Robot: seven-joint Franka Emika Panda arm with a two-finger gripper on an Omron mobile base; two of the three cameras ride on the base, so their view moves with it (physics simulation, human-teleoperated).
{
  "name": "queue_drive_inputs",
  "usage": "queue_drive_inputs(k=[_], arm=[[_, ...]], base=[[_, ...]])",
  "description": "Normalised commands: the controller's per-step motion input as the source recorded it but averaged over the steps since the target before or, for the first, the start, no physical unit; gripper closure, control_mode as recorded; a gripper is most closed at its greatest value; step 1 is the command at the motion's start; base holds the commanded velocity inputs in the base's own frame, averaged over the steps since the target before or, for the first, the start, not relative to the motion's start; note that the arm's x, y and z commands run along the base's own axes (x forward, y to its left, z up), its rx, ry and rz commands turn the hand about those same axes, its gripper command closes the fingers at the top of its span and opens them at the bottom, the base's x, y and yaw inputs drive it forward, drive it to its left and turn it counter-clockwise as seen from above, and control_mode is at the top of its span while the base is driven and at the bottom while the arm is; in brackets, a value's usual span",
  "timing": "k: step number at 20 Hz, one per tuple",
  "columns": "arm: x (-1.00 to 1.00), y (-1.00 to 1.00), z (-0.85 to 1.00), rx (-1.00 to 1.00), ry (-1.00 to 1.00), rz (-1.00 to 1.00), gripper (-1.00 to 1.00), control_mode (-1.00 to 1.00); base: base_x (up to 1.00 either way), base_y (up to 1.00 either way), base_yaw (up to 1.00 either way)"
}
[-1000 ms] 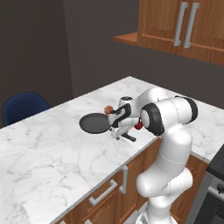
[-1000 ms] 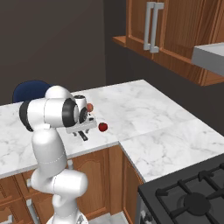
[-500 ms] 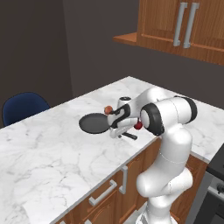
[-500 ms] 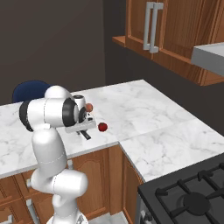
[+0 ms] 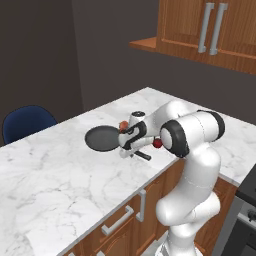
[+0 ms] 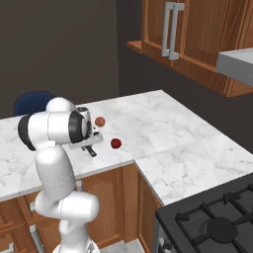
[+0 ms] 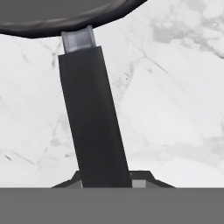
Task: Place the pan on the rear left burner on the stove. Then place the tomato and the onion in the pan and turn on the rear left burner.
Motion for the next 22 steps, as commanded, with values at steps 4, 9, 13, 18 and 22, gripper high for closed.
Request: queue_drive_inputs(k=[4, 9, 13, 18, 22], arm=[[-0.22, -0.02, 0.46, 0.06, -0.14, -0.09, 1.0, -1.0], [-0.31, -0.15, 0.74, 0.04, -0.16, -0.16, 1.0, -1.0], [-0.27, -0.06, 0.95, 0.0, -0.09, -0.17, 1.0, -1.0], [-0.32, -0.08, 0.98, 0.01, -0.01, -0.22, 1.0, -1.0], [-0.38, -0.15, 0.8, 0.0, 0.0, -0.24, 1.0, -1.0]], base=[[0.0, 0.0, 0.0], [0.0, 0.0, 0.0], [0.0, 0.0, 0.0], [0.0, 0.0, 0.0], [0.0, 0.0, 0.0]])
